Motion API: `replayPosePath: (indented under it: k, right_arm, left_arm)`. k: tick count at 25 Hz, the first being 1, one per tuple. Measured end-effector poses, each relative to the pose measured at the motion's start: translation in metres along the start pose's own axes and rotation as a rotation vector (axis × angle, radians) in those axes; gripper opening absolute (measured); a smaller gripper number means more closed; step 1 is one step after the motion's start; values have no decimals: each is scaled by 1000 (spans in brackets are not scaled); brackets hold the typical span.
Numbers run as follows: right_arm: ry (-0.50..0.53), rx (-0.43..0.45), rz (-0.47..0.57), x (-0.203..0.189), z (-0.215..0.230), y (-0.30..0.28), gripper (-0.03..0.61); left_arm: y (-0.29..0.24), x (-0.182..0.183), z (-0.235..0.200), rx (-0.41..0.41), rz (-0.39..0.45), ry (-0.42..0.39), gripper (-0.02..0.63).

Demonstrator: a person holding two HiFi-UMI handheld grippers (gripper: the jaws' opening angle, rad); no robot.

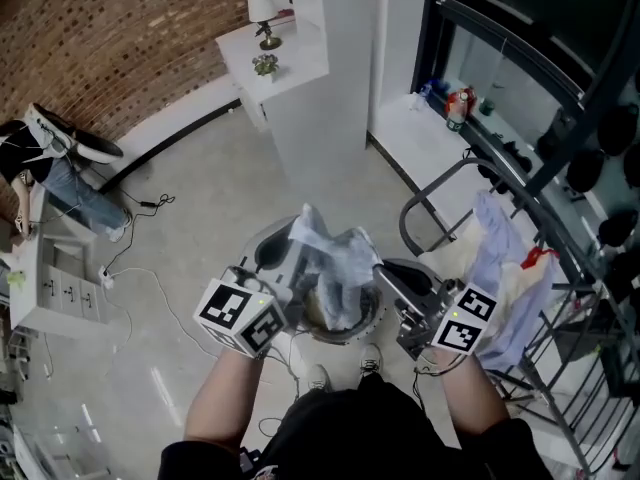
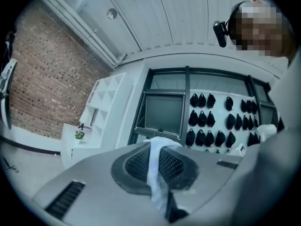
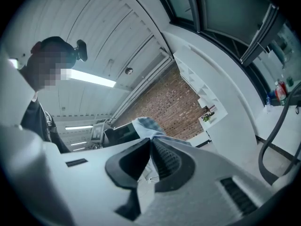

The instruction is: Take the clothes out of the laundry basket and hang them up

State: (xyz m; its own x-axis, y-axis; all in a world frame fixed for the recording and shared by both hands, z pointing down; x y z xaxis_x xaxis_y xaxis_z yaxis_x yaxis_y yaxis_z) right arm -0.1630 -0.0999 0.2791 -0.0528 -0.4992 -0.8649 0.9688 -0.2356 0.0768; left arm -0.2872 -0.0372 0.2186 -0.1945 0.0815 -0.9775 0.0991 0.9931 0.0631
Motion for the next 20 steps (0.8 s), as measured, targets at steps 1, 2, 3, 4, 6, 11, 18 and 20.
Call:
replayPosePath:
  k: [1, 2, 3, 4, 6, 11, 18, 20]
  right_arm:
    - [3, -15, 0, -4, -3, -1, 29]
    - [7, -29, -1, -8, -6, -1, 32]
    - [10, -42, -4, -13, -8, -1, 38]
    - [11, -51, -8, -17, -11, 0, 52]
    - [3, -62, -22, -27, -15, 1, 116]
    - [-63, -146, -14, -47, -4, 13, 185]
    - [-125, -240, 43, -52, 14, 25, 225]
    - [-137, -248, 58, -50, 17, 25, 230]
  left_arm:
    - [0, 4, 3, -16, 0, -1, 15]
    - [0, 8, 5, -28, -3, -3, 15]
    - [0, 13, 8, -37, -8, -5, 15]
    - [-1, 17, 10, -47, -11, -5, 15]
    - [-1, 22, 10, -68, -6, 0, 15]
    - [-1, 30, 9, -133, 6, 6, 15]
    - [-3, 40, 29, -314, 42, -29, 15]
    - [3, 46, 42, -434, 69, -25, 15]
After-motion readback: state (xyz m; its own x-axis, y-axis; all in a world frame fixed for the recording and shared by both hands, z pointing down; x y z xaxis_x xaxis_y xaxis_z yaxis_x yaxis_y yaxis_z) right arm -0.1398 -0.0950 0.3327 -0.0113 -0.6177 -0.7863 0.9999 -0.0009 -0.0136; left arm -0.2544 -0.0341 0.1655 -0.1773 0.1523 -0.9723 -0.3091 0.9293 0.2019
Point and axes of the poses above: the fingertips, and each gripper's own axes: y backward along the fingers, z to its right, x out of its top, the point moved 2 cm from there along y, backward along the fingers, and after that the axes turned 4 degrees about -x, right-handed, at the moved point
